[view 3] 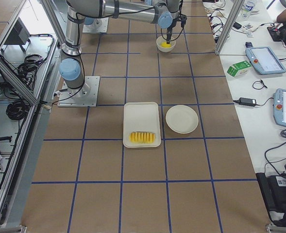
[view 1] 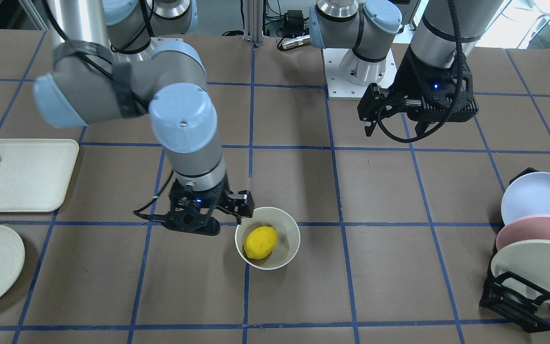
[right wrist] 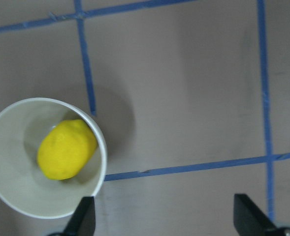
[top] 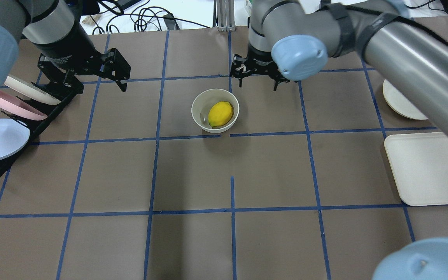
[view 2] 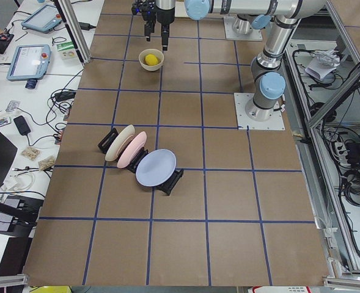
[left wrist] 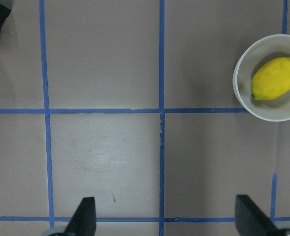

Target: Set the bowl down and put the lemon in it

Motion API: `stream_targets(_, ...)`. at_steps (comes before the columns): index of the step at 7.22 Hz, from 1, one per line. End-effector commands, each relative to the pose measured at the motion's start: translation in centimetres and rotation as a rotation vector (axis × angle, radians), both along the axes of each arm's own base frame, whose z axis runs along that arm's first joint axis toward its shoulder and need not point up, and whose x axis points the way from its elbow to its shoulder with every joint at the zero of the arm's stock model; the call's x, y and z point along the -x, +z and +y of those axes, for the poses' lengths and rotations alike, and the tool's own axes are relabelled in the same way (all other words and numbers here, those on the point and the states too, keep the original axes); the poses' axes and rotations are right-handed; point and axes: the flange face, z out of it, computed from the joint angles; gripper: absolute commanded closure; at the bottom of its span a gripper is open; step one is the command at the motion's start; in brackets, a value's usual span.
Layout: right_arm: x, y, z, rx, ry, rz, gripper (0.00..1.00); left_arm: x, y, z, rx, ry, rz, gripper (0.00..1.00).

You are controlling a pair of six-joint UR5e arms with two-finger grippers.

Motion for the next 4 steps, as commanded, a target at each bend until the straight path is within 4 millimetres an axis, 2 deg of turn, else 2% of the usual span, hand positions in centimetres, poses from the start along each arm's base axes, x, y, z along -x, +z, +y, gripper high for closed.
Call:
stream_targets(1, 13.6, 5.7, 0.8, -0.024, -0.029, 0.059, 0.00, 0.3, 0.1, 0.2, 0.002, -0.006, 0.009, 0.00)
stream_targets(2, 15.6, 8.1, 2.5, -0.029, -0.074, 0.050, 0.00, 0.3, 0.2, 0.2, 0.006, -0.005, 0.009, 0.00)
stream_targets(3, 16.0, 9.4, 3.8, -0.025, -0.076, 0.051, 0.00, 0.2, 0.2, 0.1, 0.008, -0.005, 0.004, 0.00)
stream_targets(4, 15.4, 11.8, 6.7, -0.018, -0.070, 0.050, 0.00, 0.0, 0.5, 0.2, 0.012, -0.002, -0.013, 0.00)
